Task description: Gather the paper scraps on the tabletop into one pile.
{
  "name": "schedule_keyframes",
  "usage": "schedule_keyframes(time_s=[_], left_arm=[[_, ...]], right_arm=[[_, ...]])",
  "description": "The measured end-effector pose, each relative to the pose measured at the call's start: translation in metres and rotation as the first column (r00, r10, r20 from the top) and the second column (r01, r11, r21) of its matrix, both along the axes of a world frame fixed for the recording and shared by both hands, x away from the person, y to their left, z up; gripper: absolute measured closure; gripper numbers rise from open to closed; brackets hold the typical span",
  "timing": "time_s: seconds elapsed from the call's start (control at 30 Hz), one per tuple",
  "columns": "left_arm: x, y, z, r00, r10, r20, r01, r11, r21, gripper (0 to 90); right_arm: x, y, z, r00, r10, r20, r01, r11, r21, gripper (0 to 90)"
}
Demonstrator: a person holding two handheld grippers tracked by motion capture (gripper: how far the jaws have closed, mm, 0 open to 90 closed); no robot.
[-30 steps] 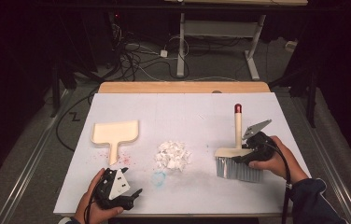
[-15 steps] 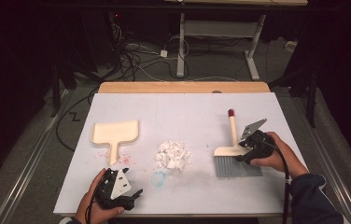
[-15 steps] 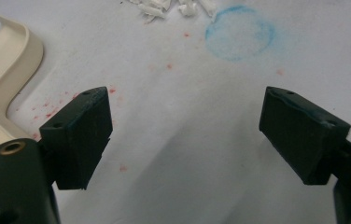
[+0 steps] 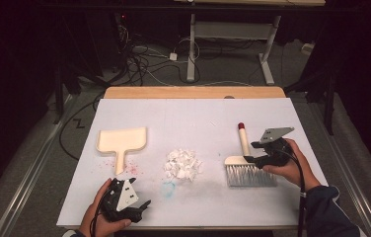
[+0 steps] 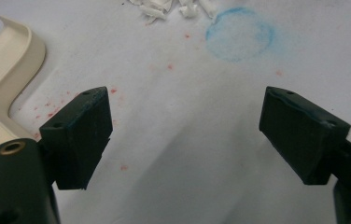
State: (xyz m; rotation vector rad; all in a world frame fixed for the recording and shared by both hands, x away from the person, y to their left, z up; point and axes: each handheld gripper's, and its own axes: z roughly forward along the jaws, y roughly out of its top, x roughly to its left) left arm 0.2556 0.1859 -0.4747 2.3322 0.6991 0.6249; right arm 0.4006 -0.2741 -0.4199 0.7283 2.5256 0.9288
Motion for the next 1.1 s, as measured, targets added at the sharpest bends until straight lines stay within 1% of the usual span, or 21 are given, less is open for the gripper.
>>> schedule_keyframes(time_s=[0.03, 0.1, 0.13, 0.17, 0.23, 0.3, 0.33, 0.37, 0.4, 0.43, 0.5, 0.53, 0.6, 0.67, 0.8, 0.87, 0.93, 1.0, 1.1], left_arm=[[0.000, 0.000, 0.000, 1.0000, 0.000, 0.000, 0.000, 1.0000, 0.002, 16.3], [0.000, 0.000, 0.000, 1.0000, 0.001, 0.001, -0.001, 1.0000, 0.000, 16.3], [0.000, 0.000, 0.000, 1.0000, 0.001, 0.003, -0.001, 1.0000, 0.000, 16.3], [0.000, 0.000, 0.000, 1.0000, 0.002, 0.005, -0.002, 1.0000, 0.000, 16.3], [0.001, 0.001, 0.000, 1.0000, 0.004, 0.007, -0.004, 1.0000, -0.002, 16.3], [0.001, 0.001, 0.000, 0.9999, 0.010, 0.009, -0.010, 0.9999, -0.004, 16.3], [0.002, 0.001, 0.001, 0.9999, 0.013, 0.011, -0.013, 0.9999, -0.006, 16.3], [0.002, 0.001, 0.001, 0.9999, 0.011, 0.013, -0.011, 0.9999, -0.006, 16.3], [0.003, 0.001, 0.001, 0.9998, 0.014, 0.015, -0.014, 0.9999, -0.008, 16.3], [0.003, 0.001, 0.001, 0.9998, 0.014, 0.017, -0.014, 0.9999, -0.006, 16.3], [0.004, 0.001, 0.001, 0.9997, 0.014, 0.019, -0.014, 0.9999, -0.005, 16.3], [0.005, 0.001, 0.002, 0.9997, 0.016, 0.020, -0.015, 0.9999, -0.007, 16.3], [0.006, 0.000, 0.002, 0.9996, 0.017, 0.022, -0.017, 0.9998, -0.008, 16.3], [0.007, 0.000, 0.002, 0.9995, 0.018, 0.026, -0.018, 0.9998, -0.007, 16.3], [0.009, 0.000, 0.003, 0.9992, 0.023, 0.034, -0.022, 0.9997, -0.008, 16.3], [0.009, 0.000, 0.003, 0.9990, 0.026, 0.037, -0.025, 0.9997, -0.006, 16.3], [0.010, 0.000, 0.003, 0.9987, 0.028, 0.042, -0.028, 0.9996, 0.003, 16.3], [0.010, -0.001, 0.003, 0.9984, 0.031, 0.048, -0.031, 0.9995, 0.007, 16.3], [0.011, 0.000, 0.003, 0.9979, 0.039, 0.052, -0.039, 0.9992, 0.008, 16.3]], right_arm=[[-0.002, -0.001, 0.002, 0.9997, -0.006, 0.022, 0.005, 1.000, 0.016, 37.6], [-0.008, -0.003, 0.007, 0.9983, -0.029, 0.050, 0.026, 0.998, 0.056, 36.0], [-0.011, -0.003, 0.010, 0.9975, -0.034, 0.062, 0.029, 0.997, 0.071, 33.9], [-0.014, -0.003, 0.011, 0.9955, -0.050, 0.081, 0.044, 0.996, 0.081, 33.0], [-0.021, -0.004, 0.015, 0.9897, -0.076, 0.122, 0.063, 0.993, 0.102, 32.8], [-0.027, -0.004, 0.020, 0.9837, -0.103, 0.147, 0.083, 0.987, 0.135, 31.3], [-0.031, -0.005, 0.022, 0.9773, -0.127, 0.170, 0.102, 0.984, 0.148, 31.1], [-0.035, -0.006, 0.023, 0.9721, -0.149, 0.181, 0.118, 0.979, 0.167, 29.8], [-0.038, -0.007, 0.024, 0.9711, -0.157, 0.180, 0.123, 0.974, 0.188, 28.5], [-0.043, -0.008, 0.025, 0.9683, -0.163, 0.189, 0.126, 0.972, 0.197, 28.4], [-0.051, -0.010, 0.026, 0.9581, -0.193, 0.212, 0.150, 0.968, 0.203, 26.7], [-0.055, -0.011, 0.026, 0.9550, -0.202, 0.217, 0.158, 0.966, 0.205, 25.2], [-0.062, -0.013, 0.025, 0.9477, -0.215, 0.236, 0.167, 0.964, 0.209, 25.3], [-0.068, -0.015, 0.024, 0.9431, -0.221, 0.248, 0.170, 0.962, 0.213, 25.1], [-0.079, -0.018, 0.017, 0.9302, -0.241, 0.277, 0.184, 0.959, 0.215, 23.6], [-0.083, -0.021, 0.012, 0.9234, -0.262, 0.281, 0.204, 0.954, 0.217, 22.6], [-0.088, -0.024, 0.006, 0.9195, -0.270, 0.285, 0.212, 0.953, 0.218, 22.4], [-0.093, -0.028, 0.001, 0.9131, -0.285, 0.291, 0.219, 0.946, 0.239, 22.1], [-0.101, -0.032, -0.007, 0.9110, -0.287, 0.296, 0.219, 0.945, 0.243, 21.9]])
